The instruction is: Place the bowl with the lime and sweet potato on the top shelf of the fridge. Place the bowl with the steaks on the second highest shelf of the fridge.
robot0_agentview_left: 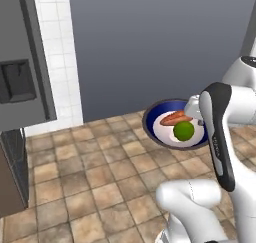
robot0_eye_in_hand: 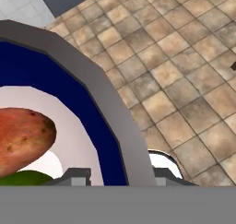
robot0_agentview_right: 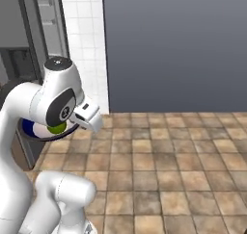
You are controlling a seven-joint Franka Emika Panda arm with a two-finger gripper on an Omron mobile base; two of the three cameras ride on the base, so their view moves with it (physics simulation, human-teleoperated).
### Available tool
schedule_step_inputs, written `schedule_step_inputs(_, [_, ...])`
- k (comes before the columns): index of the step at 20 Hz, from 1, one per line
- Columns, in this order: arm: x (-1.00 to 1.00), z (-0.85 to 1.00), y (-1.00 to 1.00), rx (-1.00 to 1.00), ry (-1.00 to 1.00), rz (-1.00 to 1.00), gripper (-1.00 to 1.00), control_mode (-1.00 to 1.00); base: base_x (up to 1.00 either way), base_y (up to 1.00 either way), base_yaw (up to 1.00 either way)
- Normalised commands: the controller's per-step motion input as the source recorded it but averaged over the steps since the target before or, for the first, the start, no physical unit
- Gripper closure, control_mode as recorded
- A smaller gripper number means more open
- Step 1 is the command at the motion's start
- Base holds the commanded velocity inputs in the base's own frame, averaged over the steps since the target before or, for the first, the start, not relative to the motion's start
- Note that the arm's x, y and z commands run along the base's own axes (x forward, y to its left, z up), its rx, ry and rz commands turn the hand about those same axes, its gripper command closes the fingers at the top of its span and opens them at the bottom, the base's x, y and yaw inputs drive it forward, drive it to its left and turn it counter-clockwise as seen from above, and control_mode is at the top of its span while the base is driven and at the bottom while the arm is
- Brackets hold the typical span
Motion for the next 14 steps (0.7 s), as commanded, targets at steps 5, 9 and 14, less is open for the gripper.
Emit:
schedule_step_inputs(5, [0.0,0.0,0.0,0.0,0.0,0.0,1.0,1.0,1.0,-0.74,0.0])
schedule_step_inputs(9, [0.0,0.0,0.0,0.0,0.0,0.0,1.0,1.0,1.0,-0.67,0.0])
schedule_step_inputs(14, [0.0,0.0,0.0,0.0,0.0,0.0,1.0,1.0,1.0,-0.44,0.0])
